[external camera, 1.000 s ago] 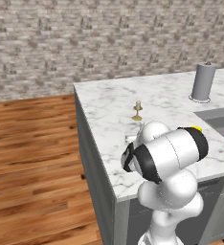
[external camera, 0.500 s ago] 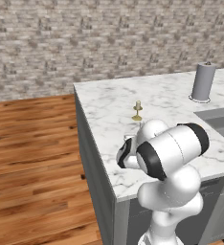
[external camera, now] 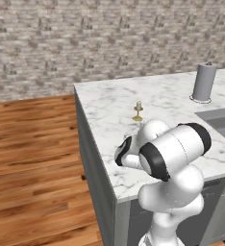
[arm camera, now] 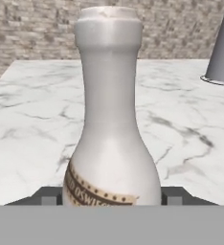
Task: Open the cabinet directly in front. Then move the liquor and the cup to the dining counter with the candle on it.
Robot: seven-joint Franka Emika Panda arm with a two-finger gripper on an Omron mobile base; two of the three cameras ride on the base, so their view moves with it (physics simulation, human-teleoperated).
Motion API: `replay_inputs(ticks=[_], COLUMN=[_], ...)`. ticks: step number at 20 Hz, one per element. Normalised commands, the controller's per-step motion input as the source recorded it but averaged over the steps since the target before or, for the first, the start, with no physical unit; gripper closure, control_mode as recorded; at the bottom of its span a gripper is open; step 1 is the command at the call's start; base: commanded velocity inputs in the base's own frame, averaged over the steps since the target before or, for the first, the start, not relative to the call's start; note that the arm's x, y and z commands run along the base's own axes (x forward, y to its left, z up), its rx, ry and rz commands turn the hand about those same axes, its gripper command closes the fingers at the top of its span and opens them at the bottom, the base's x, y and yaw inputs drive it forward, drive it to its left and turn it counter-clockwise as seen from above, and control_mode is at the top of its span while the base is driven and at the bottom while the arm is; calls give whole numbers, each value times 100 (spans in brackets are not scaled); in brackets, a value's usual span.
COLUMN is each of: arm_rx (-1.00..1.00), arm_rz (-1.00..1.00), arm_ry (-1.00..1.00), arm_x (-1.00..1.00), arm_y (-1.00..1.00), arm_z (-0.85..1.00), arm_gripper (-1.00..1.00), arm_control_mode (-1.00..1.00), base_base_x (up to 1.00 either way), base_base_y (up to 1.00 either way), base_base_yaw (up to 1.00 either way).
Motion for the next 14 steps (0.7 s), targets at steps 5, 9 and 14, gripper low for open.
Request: replay_inputs(ticks=[5,9,14], arm_rx=[0,0,0], arm_rz=[-1,-4,-5], arm_ry=[0,0,2], arm_x=[0,0,0], arm_y=[0,0,0], arm_z=[55,79,99], arm_gripper=[-100,-100,-100], arm_control_mode=[-100,-100,-100], base_base_x=[0,0,0], base_base_y=[0,0,0], base_base_yaw=[0,0,0])
